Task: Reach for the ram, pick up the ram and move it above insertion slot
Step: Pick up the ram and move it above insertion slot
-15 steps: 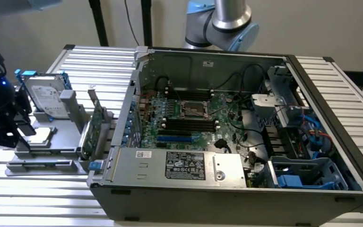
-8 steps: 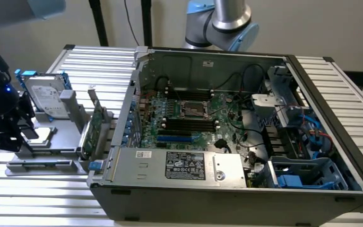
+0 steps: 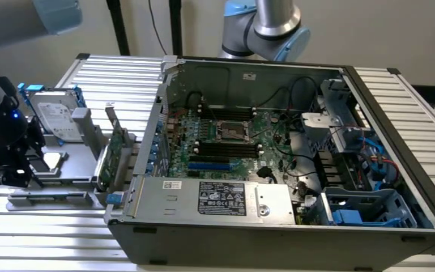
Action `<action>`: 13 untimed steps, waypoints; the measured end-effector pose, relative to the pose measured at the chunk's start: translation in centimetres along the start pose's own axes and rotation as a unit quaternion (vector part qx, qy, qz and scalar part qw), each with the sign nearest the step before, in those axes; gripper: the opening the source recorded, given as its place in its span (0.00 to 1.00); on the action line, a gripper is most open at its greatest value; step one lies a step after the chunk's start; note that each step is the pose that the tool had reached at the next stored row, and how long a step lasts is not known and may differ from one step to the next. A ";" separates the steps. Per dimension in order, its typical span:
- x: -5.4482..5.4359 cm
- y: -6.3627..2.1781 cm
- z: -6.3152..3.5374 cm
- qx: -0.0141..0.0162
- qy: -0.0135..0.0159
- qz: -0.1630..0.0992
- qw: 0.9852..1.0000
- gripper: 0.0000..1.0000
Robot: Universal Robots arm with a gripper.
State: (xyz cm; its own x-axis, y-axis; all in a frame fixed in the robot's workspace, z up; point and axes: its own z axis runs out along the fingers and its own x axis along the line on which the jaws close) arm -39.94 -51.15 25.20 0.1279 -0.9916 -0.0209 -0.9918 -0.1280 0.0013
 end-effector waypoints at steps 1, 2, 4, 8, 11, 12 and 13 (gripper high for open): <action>0.0 0.00 0.18 0.000 0.000 0.000 1.000 0.42; 0.0 0.00 0.37 0.000 0.000 0.000 1.000 0.42; 0.1 0.00 0.73 0.000 0.000 0.001 1.000 0.42; 0.1 0.00 1.46 0.000 0.000 0.001 1.000 0.42; 0.1 0.01 2.00 0.000 0.000 0.002 1.000 0.42; 0.1 0.01 2.18 0.000 0.000 0.002 1.000 0.42; 0.1 0.01 2.36 0.000 0.000 0.002 1.000 0.42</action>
State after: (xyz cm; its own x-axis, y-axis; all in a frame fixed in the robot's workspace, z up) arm -39.94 -51.23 22.84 0.1241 -0.9920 -0.0208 -0.9923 -0.1242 0.0013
